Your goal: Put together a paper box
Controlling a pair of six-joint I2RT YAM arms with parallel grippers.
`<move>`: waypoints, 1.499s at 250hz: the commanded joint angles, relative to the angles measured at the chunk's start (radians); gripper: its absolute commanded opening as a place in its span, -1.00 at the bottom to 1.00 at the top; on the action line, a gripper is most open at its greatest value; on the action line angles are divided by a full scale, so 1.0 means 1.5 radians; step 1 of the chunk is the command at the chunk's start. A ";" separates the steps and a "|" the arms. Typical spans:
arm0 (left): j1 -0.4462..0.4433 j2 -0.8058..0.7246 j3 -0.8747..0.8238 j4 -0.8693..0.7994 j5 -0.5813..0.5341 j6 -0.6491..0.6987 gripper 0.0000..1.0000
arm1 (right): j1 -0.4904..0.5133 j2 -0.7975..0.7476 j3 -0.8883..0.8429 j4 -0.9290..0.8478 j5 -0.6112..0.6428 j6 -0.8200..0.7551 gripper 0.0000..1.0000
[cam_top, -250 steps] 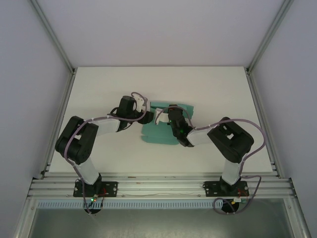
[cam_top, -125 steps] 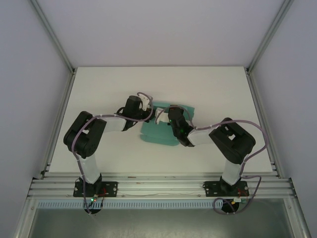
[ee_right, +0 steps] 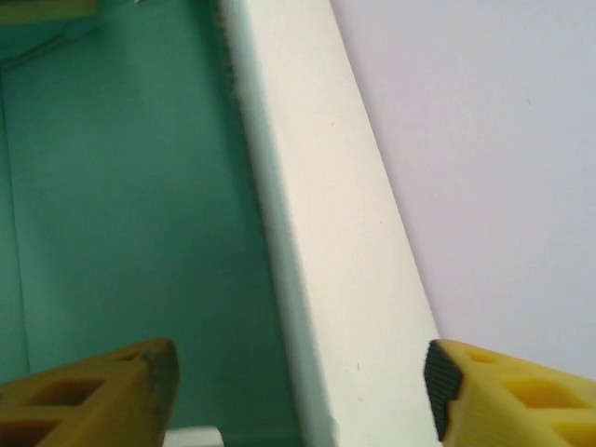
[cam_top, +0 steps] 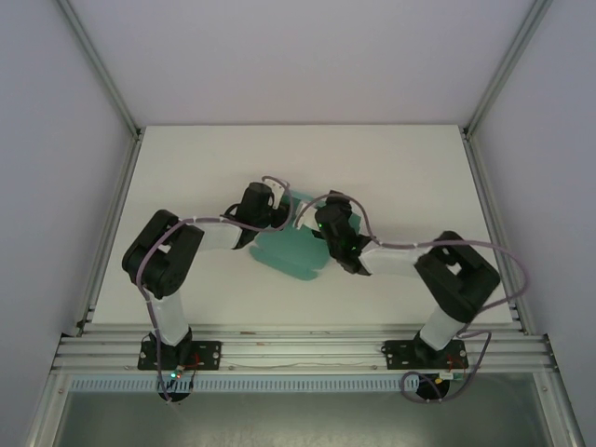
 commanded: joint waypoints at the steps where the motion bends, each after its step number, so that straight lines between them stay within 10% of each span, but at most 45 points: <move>1: -0.013 -0.012 -0.029 0.015 -0.004 0.016 -1.00 | -0.003 -0.095 0.027 -0.141 -0.036 0.182 0.47; 60: -0.034 -0.010 -0.063 0.092 0.036 -0.008 -1.00 | -0.102 -0.220 0.061 -0.295 -0.275 0.447 0.66; 131: -0.062 0.016 -0.063 0.128 0.049 -0.006 -1.00 | -0.188 -0.054 0.286 -0.470 -0.450 0.545 0.70; 220: -0.067 0.032 -0.065 0.113 0.032 -0.008 -1.00 | -0.176 0.104 0.358 -0.535 -0.527 0.500 0.49; 281: -0.068 0.027 -0.069 0.105 0.020 -0.013 -0.62 | -0.149 0.124 0.293 -0.515 -0.470 0.458 0.46; 375: -0.068 0.033 -0.038 0.088 -0.024 -0.014 -0.60 | -0.123 0.095 0.215 -0.470 -0.451 0.438 0.42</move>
